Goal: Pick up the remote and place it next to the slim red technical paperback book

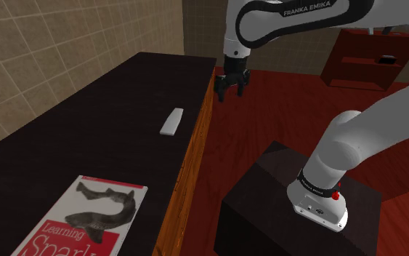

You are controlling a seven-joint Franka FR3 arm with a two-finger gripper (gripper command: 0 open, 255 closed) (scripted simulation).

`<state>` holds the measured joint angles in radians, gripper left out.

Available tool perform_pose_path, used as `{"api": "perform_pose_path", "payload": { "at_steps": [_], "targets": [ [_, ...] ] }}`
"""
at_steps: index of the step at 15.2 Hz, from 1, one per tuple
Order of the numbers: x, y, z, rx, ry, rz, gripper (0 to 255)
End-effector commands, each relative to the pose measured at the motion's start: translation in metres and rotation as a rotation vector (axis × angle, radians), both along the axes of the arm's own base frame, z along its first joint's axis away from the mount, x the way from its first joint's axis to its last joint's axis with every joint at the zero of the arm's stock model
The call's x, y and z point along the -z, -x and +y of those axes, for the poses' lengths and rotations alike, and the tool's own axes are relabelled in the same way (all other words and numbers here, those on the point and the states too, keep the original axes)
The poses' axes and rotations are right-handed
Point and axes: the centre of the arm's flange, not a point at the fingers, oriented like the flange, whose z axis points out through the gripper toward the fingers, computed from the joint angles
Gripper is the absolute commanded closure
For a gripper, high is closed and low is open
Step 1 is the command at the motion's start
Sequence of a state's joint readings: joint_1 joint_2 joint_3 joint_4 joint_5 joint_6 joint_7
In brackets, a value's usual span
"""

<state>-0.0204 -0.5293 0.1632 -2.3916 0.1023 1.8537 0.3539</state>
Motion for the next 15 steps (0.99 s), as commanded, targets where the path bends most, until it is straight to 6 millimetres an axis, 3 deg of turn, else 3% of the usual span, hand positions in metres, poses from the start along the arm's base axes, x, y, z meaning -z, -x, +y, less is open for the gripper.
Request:
{"api": "perform_pose_path", "payload": {
  "at_steps": [1, 8, 15],
  "targets": [
    [0.011, -0.019, 0.016, 0.070, 0.000, -0.001, 0],
    [0.053, -0.090, 0.059, 0.296, 0.007, 0.000, 0],
    [0.096, -0.167, 0.085, 0.522, 0.014, 0.001, 0]
  ]
}}
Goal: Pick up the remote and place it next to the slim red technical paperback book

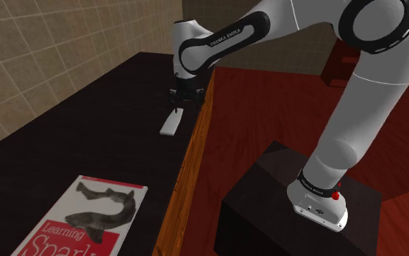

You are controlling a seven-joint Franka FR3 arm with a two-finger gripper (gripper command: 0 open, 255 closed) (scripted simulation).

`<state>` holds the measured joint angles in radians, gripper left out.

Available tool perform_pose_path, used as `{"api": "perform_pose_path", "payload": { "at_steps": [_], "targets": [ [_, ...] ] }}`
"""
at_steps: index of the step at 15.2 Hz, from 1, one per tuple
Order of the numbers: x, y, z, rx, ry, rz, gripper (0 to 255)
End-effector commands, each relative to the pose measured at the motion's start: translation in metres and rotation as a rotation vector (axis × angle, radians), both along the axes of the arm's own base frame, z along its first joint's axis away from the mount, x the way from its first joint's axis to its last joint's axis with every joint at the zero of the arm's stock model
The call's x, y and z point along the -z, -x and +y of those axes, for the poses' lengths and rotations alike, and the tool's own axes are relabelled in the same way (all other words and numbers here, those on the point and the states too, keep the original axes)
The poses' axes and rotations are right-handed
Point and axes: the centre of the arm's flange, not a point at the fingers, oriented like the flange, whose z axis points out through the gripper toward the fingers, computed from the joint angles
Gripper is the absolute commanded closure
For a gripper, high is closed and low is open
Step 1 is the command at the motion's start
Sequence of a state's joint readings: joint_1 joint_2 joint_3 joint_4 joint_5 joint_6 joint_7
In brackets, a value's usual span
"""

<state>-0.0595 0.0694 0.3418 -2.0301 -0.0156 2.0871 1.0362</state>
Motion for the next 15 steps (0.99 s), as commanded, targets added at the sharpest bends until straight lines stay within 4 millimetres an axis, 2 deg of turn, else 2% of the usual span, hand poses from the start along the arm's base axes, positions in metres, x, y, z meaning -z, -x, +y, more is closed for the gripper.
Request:
{"api": "perform_pose_path", "payload": {
  "at_steps": [1, 7, 15],
  "targets": [
    [0.011, -0.023, 0.002, 0.070, 0.002, 0.000, 0],
    [0.047, -0.091, 0.007, 0.261, 0.007, 0.001, 0],
    [0.087, -0.091, 0.007, 0.261, 0.007, 0.001, 0]
  ]
}}
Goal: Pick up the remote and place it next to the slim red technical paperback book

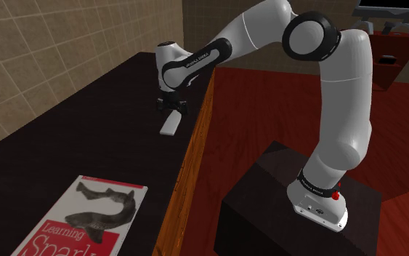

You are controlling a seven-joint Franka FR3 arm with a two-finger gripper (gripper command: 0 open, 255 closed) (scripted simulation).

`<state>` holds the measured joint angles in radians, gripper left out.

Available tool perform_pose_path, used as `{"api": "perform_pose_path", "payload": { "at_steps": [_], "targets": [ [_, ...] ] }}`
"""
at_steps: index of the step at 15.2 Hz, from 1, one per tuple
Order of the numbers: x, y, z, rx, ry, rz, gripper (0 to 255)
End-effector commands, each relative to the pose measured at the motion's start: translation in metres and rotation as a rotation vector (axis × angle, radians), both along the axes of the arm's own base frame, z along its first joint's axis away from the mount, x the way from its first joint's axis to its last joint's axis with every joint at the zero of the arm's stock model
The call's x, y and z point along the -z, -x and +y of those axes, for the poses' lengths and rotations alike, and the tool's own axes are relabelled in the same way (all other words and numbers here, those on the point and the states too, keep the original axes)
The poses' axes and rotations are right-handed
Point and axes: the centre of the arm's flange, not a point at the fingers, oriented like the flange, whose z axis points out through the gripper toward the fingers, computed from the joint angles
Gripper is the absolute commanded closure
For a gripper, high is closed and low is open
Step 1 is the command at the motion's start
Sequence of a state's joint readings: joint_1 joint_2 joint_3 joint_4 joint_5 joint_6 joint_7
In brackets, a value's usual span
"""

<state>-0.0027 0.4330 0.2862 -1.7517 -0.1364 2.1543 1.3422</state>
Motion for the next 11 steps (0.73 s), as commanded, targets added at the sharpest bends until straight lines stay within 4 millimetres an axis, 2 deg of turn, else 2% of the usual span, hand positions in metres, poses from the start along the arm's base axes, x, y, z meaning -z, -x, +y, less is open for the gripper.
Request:
{"api": "perform_pose_path", "payload": {
  "at_steps": [1, 8, 9, 11],
  "targets": [
    [0.0042, 0.0005, -0.0004, 0.000, 0.000, -0.001, 0],
    [0.0042, 0.0005, -0.0004, 0.000, 0.000, 0.000, 0],
    [0.0042, 0.0005, -0.0004, 0.000, 0.000, 0.000, 255],
    [0.0042, 0.0005, -0.0004, 0.000, 0.000, 0.000, 255]
  ]
}}
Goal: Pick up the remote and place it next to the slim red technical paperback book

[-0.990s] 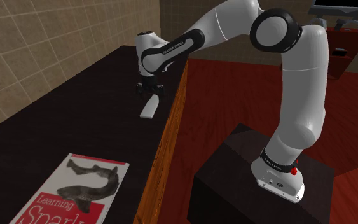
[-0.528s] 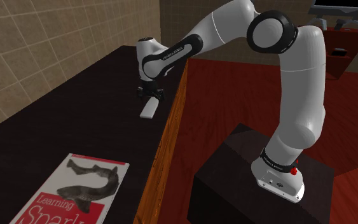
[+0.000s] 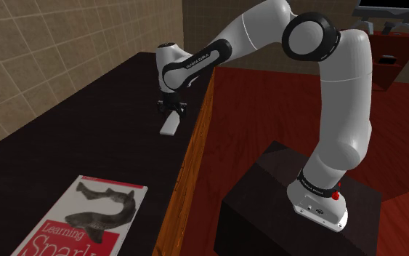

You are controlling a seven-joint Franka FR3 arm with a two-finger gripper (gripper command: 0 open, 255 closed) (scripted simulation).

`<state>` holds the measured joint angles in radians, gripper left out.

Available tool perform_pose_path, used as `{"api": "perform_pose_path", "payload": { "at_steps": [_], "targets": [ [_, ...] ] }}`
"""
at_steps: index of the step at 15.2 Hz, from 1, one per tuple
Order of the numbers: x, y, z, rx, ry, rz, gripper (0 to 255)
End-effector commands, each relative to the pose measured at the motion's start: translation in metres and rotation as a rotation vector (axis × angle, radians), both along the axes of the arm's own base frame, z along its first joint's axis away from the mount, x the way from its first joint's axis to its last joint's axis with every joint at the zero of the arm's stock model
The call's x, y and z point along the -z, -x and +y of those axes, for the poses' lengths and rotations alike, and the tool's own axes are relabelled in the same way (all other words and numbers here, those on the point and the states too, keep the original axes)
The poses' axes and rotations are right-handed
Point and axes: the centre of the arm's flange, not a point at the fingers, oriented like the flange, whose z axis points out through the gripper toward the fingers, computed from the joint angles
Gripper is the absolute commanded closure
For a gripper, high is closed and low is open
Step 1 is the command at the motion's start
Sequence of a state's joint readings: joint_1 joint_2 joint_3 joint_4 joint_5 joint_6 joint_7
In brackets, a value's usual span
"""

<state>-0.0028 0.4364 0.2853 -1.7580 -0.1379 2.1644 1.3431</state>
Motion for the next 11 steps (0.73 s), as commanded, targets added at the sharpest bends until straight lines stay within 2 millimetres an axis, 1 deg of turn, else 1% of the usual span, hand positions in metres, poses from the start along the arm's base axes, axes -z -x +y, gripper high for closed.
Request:
{"api": "perform_pose_path", "payload": {
  "at_steps": [1, 7, 11],
  "targets": [
    [0.000, 0.000, 0.000, 0.000, 0.000, 0.000, 255],
    [0.000, 0.000, 0.000, 0.000, 0.000, 0.000, 255],
    [-0.021, 0.000, 0.000, 0.000, 0.000, 0.000, 255]
  ]
}}
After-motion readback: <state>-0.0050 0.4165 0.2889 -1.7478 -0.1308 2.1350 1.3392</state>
